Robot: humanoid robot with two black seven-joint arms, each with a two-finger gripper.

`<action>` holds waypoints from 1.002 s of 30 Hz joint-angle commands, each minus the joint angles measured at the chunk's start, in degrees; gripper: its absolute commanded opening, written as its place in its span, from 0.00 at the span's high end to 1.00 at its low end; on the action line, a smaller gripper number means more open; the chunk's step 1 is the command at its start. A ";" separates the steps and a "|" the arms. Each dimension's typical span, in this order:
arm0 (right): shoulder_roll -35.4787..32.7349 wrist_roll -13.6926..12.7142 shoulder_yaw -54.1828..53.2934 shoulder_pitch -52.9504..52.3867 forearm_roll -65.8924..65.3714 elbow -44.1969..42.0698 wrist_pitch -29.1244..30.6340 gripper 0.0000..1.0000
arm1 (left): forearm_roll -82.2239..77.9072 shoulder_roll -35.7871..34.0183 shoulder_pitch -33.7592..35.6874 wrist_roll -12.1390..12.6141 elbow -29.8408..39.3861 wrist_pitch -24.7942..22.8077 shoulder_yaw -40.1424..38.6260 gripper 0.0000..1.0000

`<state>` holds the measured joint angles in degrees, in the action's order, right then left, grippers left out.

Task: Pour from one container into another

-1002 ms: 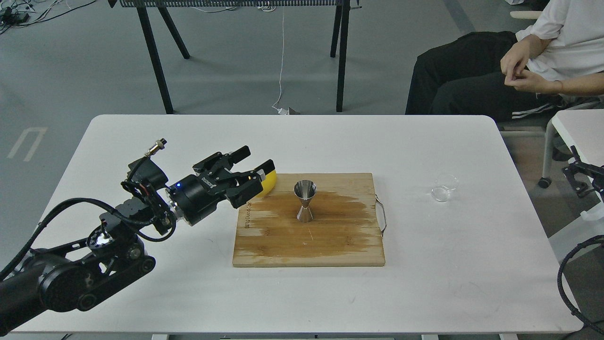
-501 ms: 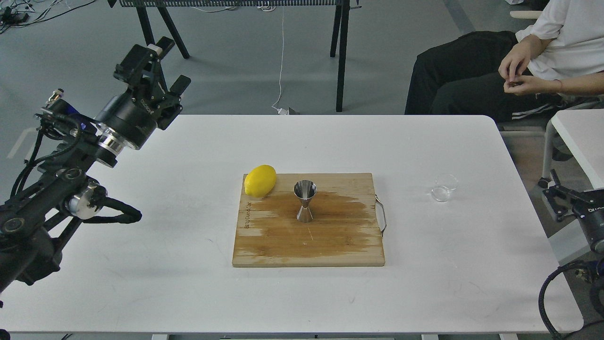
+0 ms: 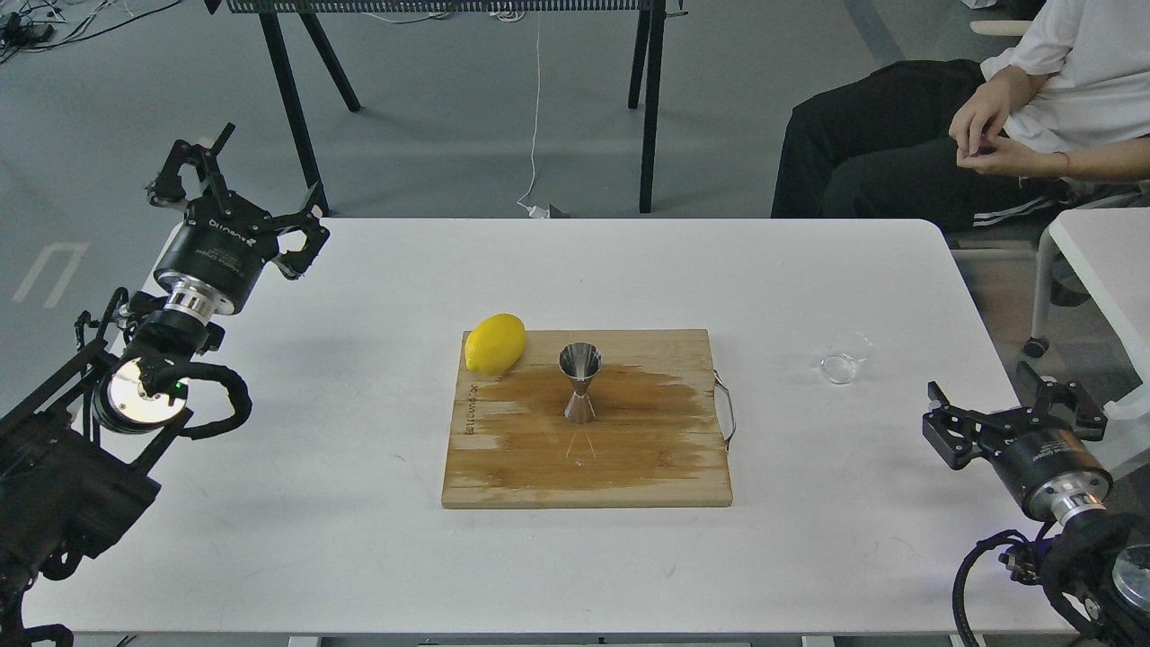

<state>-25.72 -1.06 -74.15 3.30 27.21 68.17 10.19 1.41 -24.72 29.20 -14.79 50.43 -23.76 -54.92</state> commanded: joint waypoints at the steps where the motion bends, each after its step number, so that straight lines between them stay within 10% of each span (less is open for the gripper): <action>1: 1.45 -0.17 2.60 -3.63 -0.05 -3.03 -0.52 0.00 | 0.96 0.29 0.42 0.64 -1.92 -0.50 -0.27 0.00; 30: 17.98 -0.26 11.40 -26.24 -1.02 -38.46 0.09 0.04 | 0.70 -0.59 0.68 0.90 -1.83 -1.03 0.08 0.00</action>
<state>-8.31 -1.28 -62.82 -21.87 26.26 32.00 10.27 2.19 -25.21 29.88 -13.92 48.60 -24.81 -54.97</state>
